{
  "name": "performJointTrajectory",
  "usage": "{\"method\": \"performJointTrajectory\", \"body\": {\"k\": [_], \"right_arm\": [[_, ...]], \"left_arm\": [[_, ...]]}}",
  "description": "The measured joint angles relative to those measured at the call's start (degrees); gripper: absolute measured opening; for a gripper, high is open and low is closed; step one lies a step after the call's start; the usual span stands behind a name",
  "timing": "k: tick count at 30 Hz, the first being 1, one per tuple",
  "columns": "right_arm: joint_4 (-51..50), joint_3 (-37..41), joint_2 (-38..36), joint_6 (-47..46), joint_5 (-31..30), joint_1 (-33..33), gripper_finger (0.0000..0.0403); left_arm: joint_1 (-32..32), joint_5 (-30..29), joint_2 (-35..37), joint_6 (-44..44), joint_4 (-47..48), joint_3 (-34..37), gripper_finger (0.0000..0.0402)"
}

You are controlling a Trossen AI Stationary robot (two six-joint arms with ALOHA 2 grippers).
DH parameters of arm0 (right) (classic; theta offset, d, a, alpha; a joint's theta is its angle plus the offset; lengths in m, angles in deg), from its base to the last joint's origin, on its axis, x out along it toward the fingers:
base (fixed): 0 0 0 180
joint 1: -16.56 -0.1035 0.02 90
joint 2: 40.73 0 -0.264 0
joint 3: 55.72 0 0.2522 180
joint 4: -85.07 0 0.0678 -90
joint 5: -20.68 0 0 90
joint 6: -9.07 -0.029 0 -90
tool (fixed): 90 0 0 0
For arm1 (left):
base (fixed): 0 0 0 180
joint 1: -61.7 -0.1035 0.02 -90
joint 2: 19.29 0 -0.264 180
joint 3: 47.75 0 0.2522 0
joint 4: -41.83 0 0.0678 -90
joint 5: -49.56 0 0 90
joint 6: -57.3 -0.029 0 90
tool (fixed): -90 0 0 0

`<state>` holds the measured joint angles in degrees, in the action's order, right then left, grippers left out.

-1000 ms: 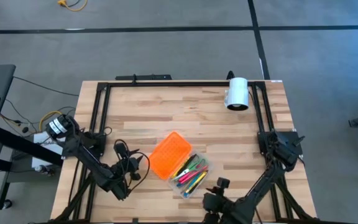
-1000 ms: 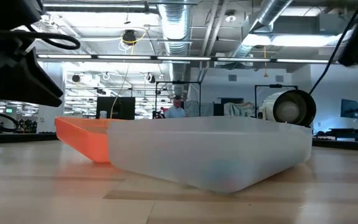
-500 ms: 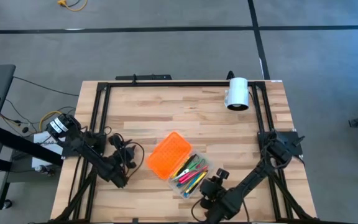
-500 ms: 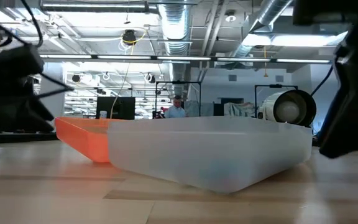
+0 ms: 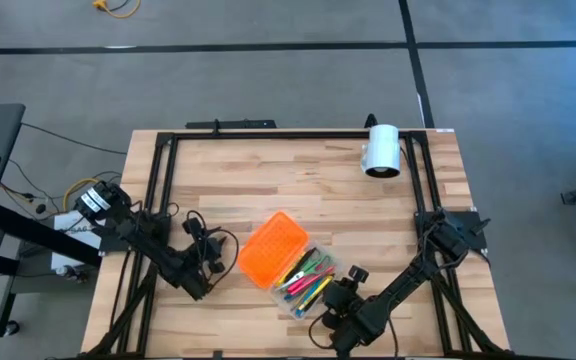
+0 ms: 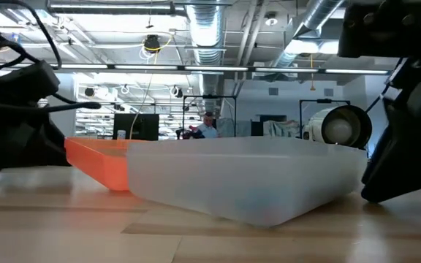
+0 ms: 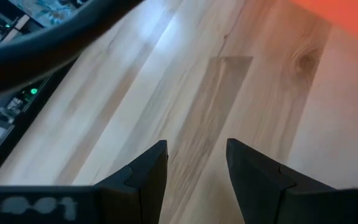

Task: Pick & place school supplies into a supply box
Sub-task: Close the supply box

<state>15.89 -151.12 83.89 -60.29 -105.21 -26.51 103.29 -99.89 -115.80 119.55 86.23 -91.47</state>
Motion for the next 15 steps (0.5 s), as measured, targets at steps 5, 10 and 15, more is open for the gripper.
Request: {"method": "performJointTrajectory", "body": {"k": [5,10,15], "right_arm": [[-0.84,0.25,0.08,2.65,-1.44,1.03,0.0118],[-1.1,0.3,0.14,5.9,-1.96,2.67,0.0118],[-1.57,0.42,0.31,9.78,-3.74,5.32,0.0118]], "left_arm": [[-2.39,1.3,0.09,-8.04,-7.04,-0.07,0.0157],[-3.64,2.7,0.07,-15.56,-13.52,-0.1,0.0157],[-3.85,6.15,0.07,-17.78,-15.55,-0.07,0.0157]]}}
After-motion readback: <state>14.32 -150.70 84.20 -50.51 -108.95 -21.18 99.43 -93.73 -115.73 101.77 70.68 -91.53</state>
